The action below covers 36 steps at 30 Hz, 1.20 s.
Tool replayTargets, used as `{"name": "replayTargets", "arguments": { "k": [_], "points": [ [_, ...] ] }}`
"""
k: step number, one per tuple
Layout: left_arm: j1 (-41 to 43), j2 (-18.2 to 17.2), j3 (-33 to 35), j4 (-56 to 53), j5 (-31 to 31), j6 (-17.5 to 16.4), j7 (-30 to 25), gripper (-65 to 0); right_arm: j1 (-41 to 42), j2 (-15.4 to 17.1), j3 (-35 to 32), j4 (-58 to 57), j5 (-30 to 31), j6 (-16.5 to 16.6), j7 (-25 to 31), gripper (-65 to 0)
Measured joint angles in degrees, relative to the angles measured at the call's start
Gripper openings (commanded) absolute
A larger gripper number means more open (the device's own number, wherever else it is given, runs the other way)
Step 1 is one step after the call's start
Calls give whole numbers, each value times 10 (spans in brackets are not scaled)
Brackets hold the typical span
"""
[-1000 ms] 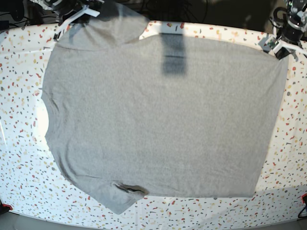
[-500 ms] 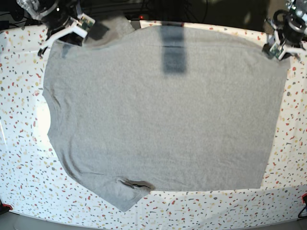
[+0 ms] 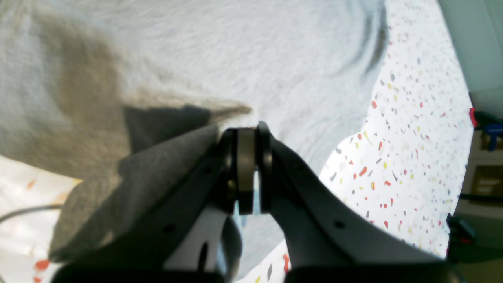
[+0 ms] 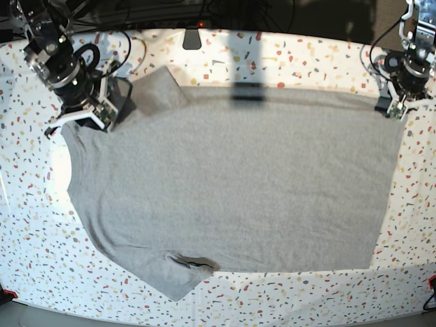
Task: Fold the T-shirt properly
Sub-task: 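Lower the shirt edge and regrip the shoulder corners with both grippers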
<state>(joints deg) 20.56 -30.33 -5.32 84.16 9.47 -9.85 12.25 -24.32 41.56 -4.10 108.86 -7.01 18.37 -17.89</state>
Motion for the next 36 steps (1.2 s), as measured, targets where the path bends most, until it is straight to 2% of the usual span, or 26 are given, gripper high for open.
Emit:
{"name": "replayTargets", "arguments": {
  "k": [4,12,15,20,34,36],
  "points": [
    [-43,0,0,-37,-24,-23,-3,-650,41,0,-33,-26,-1,1,1,-650],
    [-66,0,0,-47,-25,-28,-1,-650,140,-2,-125,-119,0,1,1,-650],
    [-68,0,0,-48,-25,-29,-8,-650,173,-14,-141,-148,-1,0,2,-650],
    [-83,0,0,-48,13,-34,-6,-650,209,-38,-151,-190,-1,2,5,-650],
    [-127,0,0,-48,19,-35,-3,-650,223,-38,-150,-202,-1,1,2,-650],
    [-127,0,0,-48,19,-40,-3,-650,229,-38,-150,-211,1,-12,2,-650]
  ]
}}
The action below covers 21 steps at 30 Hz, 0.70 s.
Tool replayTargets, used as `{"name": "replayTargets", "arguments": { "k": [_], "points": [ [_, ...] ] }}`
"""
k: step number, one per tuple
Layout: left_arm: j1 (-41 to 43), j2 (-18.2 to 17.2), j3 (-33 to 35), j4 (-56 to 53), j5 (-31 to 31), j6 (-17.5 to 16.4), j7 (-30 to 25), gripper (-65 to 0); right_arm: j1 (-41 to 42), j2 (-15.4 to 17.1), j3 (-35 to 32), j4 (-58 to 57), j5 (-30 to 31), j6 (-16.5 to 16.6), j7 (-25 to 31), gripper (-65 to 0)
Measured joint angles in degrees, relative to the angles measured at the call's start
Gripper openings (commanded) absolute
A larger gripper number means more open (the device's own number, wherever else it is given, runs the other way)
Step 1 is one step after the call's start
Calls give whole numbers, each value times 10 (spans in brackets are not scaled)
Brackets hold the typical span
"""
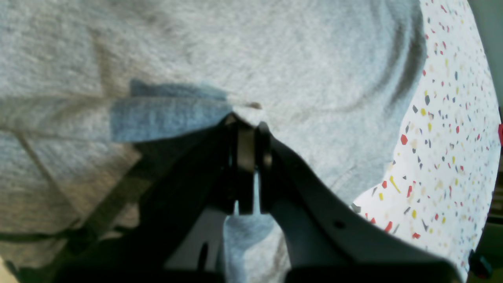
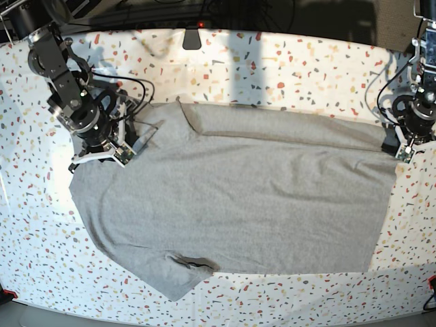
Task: Fold the T-shirt properly
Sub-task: 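Lower the shirt edge and regrip the shoulder corners with both grippers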
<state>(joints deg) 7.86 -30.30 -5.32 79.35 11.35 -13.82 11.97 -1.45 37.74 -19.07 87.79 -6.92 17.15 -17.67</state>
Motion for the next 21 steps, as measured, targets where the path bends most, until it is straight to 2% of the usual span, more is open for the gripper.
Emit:
{"name": "replayTargets", "arguments": {
  "k": [4,15,17,18,19,21],
  "points": [
    [-1,0,0,0,2,-52,-7,-650,26,-1,0,-21,4,-10,-2,-650],
    [-8,1,0,0,2,-52,-30,-650,42,-1,1,-57,17,-4,-4,-649],
    [-13,1,0,0,5,-52,-28,-485,42,-1,1,-57,15,-4,-9,-511],
    [-14,1,0,0,5,-46,-28,-430,42,-1,1,-57,14,-4,-9,-458],
    [-15,0,0,0,6,-42,-28,-408,42,1,1,-55,14,-7,-14,-425],
    [-15,0,0,0,4,-4,-10,-407,40,7,1,-43,13,-23,-19,-413]
  ]
}}
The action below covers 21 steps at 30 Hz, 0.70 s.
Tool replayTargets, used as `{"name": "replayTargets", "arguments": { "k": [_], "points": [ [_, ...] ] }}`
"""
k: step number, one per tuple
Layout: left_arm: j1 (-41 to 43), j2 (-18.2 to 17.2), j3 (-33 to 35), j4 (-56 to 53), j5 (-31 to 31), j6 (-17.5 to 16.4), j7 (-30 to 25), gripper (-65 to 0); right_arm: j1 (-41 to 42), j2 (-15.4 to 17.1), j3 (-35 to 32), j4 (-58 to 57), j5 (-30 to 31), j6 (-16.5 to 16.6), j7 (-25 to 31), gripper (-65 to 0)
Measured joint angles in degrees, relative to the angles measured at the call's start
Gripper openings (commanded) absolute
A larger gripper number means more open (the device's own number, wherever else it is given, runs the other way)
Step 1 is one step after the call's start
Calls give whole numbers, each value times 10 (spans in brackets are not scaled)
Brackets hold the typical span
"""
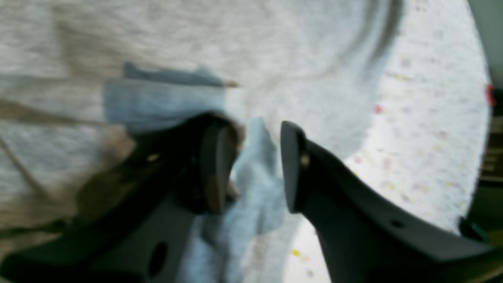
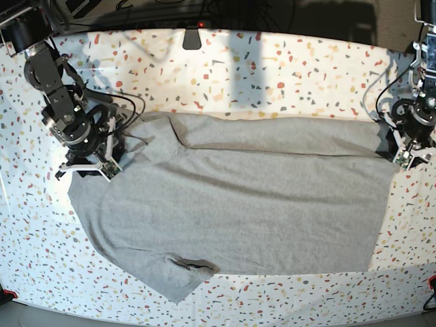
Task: Fold the T-shirt properly
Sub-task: 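Lower the shirt edge and regrip the shoulder corners with both grippers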
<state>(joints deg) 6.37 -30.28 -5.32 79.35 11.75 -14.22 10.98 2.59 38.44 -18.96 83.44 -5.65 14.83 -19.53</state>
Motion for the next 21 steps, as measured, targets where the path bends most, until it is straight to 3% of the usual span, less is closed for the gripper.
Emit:
{"name": "replayTargets", "arguments": {
  "k": [4,8,13,21],
  "points": [
    [0,-1,0,0,23,31,64,-407,1,22,0,43,2,-18,-23,-413],
    [4,-16,0,2,20,13,88,-409,-14,47,0,89,42,-26,-29,-413],
    [46,-40,-1,56,25,-7,97,-422,-71,63,-1,124,33,-27,-53,-413],
    [129,-40,1,125,91,-70,17,-422,-170,65,0,173,-24,-66,-90,-413]
  ]
}}
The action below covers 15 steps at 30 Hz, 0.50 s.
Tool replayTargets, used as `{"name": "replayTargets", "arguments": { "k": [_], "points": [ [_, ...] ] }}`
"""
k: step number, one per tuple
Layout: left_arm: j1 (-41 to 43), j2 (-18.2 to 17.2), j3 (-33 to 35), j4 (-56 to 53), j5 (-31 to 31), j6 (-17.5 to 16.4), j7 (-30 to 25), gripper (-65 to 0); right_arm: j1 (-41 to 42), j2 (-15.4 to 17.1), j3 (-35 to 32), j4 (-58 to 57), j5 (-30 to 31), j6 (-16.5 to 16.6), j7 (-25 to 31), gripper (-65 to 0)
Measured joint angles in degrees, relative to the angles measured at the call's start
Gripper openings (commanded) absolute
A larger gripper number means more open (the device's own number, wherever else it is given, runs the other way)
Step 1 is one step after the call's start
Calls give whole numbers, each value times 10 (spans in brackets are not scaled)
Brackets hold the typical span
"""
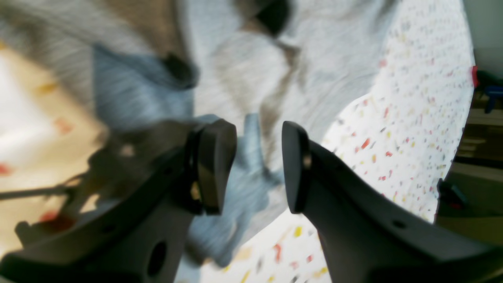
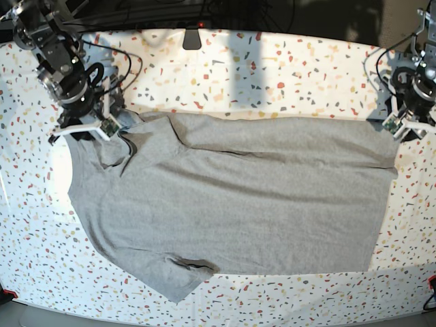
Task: Fold the T-shirt properly
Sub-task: 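Lower the shirt edge and regrip the shoulder corners with both grippers, then release the shirt and raise both grippers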
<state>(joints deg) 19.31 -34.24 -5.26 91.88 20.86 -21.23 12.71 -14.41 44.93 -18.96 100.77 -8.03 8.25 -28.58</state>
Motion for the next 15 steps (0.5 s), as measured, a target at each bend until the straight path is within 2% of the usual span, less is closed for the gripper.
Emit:
{"name": "replayTargets", "arguments": {
  "k": [3,7,10,12,15],
  "points": [
    [15,0,0,-1,28,-3,-12,-422,-24,0,0,13,-22,-6,-11,-413],
    [13,-7,12,-9,31,-4,-40,-422,-40,0,0,40,-27,-21,-11,-413],
    [8,-11,46,-30,89,-5,-62,-422,-49,0,0,58,-29,-37,-11,-413],
    [-5,-11,67,-50,97,2,-67,-422,-52,0,0,63,-27,-38,-18,-413],
    [-35,-10,87,-90,117,41,-76,-422,-53,2,0,63,-28,-38,-22,-413]
  ]
}}
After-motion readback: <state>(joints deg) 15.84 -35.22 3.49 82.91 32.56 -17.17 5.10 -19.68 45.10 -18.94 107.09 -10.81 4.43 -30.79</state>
